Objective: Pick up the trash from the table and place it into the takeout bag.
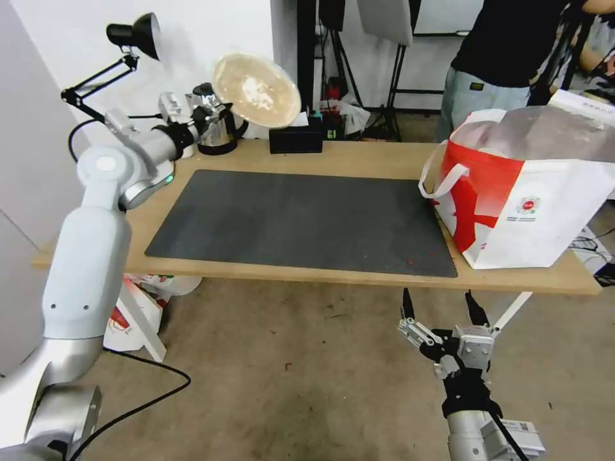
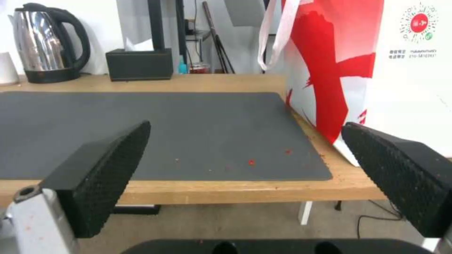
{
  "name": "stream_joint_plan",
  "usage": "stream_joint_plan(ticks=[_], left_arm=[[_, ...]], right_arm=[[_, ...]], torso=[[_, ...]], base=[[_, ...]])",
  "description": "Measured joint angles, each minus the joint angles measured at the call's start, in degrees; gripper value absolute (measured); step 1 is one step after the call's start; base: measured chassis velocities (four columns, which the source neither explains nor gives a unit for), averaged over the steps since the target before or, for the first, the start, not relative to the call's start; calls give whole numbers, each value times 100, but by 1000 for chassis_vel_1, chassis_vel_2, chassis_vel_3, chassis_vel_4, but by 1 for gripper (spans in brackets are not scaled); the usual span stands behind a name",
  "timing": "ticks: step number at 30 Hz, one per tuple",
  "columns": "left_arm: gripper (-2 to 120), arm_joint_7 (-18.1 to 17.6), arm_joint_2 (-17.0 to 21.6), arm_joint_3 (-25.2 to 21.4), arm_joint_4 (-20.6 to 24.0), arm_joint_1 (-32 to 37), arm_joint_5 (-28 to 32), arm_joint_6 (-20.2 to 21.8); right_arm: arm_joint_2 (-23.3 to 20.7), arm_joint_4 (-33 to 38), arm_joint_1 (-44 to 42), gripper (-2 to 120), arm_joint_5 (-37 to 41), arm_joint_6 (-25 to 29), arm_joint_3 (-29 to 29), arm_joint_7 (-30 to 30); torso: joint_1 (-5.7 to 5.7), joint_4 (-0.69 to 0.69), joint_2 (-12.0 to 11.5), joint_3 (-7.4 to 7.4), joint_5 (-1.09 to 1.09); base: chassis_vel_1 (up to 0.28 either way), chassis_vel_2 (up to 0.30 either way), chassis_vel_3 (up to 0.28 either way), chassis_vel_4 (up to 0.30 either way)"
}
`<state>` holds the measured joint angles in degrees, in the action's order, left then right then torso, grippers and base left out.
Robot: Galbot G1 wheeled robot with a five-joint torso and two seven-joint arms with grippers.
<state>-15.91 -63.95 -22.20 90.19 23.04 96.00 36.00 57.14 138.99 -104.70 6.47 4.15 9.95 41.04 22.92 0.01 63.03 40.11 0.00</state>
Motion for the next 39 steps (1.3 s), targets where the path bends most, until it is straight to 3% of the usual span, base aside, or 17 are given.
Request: stream_joint_plan(ticks=[13,20,24,39], left_arm=[[0,173,-450,978,-308,-755,-139,-84],[0,230,-822,1472,-747,-1255,-288,-92],[0,334,-1215,1776,-1235,-1705,-405,-125],[0,813,-1847,2365,-1838,-2251,-713,-415]], right_arm=[[0,0,0,100,0,0,0,0],[0,0,0,100,0,0,0,0],[0,0,0,100,0,0,0,-1],[0,0,0,100,0,0,0,0]], torso=[[0,-1,0,0,0],[0,-1,0,0,2],[0,-2,0,0,3],[0,0,0,0,1]], base=[[0,0,0,0],[0,0,0,0],[0,0,0,0],[0,0,0,0]])
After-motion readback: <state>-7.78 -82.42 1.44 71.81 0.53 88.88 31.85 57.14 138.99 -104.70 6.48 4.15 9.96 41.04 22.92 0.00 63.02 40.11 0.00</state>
